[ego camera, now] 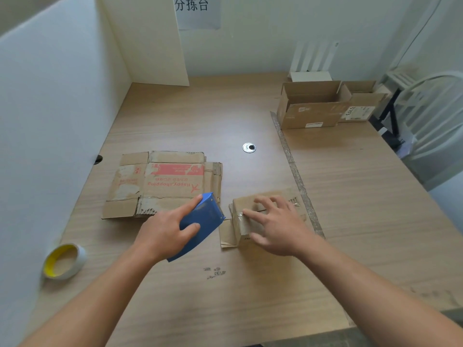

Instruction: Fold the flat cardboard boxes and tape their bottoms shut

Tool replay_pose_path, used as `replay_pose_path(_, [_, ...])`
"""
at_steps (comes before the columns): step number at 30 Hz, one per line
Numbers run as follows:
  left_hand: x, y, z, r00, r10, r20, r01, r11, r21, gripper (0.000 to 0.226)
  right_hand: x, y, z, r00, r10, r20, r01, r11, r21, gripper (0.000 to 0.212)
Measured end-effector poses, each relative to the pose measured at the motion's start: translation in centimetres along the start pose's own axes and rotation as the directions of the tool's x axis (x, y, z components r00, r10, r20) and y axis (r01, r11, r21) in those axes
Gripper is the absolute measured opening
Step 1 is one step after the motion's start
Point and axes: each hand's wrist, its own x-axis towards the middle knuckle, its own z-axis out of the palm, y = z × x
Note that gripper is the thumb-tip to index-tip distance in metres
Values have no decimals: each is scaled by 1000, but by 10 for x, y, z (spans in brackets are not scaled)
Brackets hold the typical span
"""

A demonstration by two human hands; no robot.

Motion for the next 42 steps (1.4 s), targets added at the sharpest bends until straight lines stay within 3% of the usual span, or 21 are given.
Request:
replay_pose_path(3, [-1,0,2,1000,-2,-8,2,1000,-11,62,2,-28,21,990,104,-91,-96,992,81,71])
replay_pose_path(6, [-1,-1,4,1000,5,1,-5,1000,-3,63,10,-43,46,936,218,-276,-180,971,156,62])
replay_pose_path(9, [-3,-2,5,999,30,12,-30,1000,3,63,13,-40,59,872,221,-438,-150,970,190,46])
replay_pose_path(11, [-4,-4,6,999,44,3,-44,999,17,63,10,-32,59,870,140,-472,-51,979,195,41])
replay_pose_path(15, [-4,-8,7,997,83,-4,-83,997,8,64,2,-2,55,933,-64,-355,144,969,203,36])
replay_pose_path(19, [-7,-7,10,983,183,23,-182,983,-31,63,-9,25,54,979,-154,-135,193,918,348,47])
replay_pose_path(24, [-9,-6,19,918,397,6,-397,917,-37,64,-15,32,44,981,-155,-120,195,838,510,37])
replay_pose_path(29, [-11,-1,14,795,599,-95,-593,800,91,66,-24,14,25,936,98,-338,185,679,710,43])
replay_pose_path(32, [-10,1,11,717,691,-94,-676,722,148,62,-27,4,18,940,72,-333,217,625,750,45])
replay_pose_path(35, [-10,5,9,677,728,-109,-705,684,187,60,-26,0,17,960,37,-279,208,574,792,39])
replay_pose_path(42, [-14,13,8,657,748,-98,-721,661,208,62,-25,-3,15,961,46,-272,219,474,853,18])
